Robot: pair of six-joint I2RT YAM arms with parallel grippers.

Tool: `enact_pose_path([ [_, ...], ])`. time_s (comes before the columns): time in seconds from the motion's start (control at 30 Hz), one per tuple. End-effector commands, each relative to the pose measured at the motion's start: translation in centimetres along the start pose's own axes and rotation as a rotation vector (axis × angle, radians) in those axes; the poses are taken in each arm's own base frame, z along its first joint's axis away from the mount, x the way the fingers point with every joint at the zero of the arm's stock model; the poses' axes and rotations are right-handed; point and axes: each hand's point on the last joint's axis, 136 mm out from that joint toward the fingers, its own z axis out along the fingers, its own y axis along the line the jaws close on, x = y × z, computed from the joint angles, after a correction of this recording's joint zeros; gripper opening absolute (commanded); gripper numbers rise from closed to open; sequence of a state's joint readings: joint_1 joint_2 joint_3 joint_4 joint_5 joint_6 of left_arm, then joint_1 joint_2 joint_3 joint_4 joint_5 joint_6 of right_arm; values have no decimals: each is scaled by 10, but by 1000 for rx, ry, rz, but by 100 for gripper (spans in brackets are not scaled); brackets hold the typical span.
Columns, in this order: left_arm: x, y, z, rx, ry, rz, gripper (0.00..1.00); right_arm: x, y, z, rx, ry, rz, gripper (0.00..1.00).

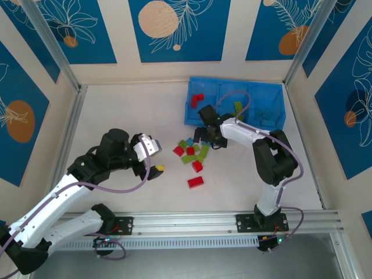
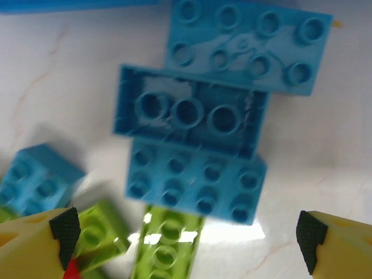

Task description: Sort the legos into containers by color

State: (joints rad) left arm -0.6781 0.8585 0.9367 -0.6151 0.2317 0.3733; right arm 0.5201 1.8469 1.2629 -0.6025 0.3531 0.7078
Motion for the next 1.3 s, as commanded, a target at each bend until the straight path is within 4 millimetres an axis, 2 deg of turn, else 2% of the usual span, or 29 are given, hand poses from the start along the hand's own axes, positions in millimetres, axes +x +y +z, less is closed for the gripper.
enact_pose_path([
  [0.0,-3,1,-6,-7,-14,1,100,-6,3,10,-4,1,43,97],
  [0.07,-4,2,-6,-8,-16,1,100,0,6,19,-7,25,43,97],
  [0.17,-4,1,-6,-5,-15,-3,100,5,-2,30,45,46,57,94],
  [0.33,-4,1,-6,-6,-15,-3,100,8,-12,32,68,41,78,77],
  [0.43,-5,1,-6,-3,-19,-2,100,8,-13,23,49,20,88,68],
  [0.53,-5,0,-6,3,-22,-2,100,9,-12,7,15,-20,86,58],
  [0.67,-5,-1,-6,6,-23,-1,100,18,-14,-23,-48,-56,108,52],
  [0.73,-5,-1,-6,6,-23,-1,100,20,-15,-46,-94,-107,126,50],
  [0.83,-5,-1,-5,9,-24,1,100,17,-30,-82,-156,-202,194,48],
  [0.97,-6,-1,-4,12,-24,-1,100,-14,-62,-128,-227,-354,282,46],
  [1.03,-6,-1,-4,17,-24,-4,100,-46,-91,-147,-237,-425,342,45],
  [1.1,-7,-2,-5,18,-26,-3,100,-75,-114,-157,-263,-431,400,44],
  [1.17,-5,-2,-4,17,-23,-5,100,-106,-133,-158,-291,-426,450,44],
  [1.27,-6,-1,-6,12,-26,-3,100,-145,-163,-141,-293,-380,530,44],
])
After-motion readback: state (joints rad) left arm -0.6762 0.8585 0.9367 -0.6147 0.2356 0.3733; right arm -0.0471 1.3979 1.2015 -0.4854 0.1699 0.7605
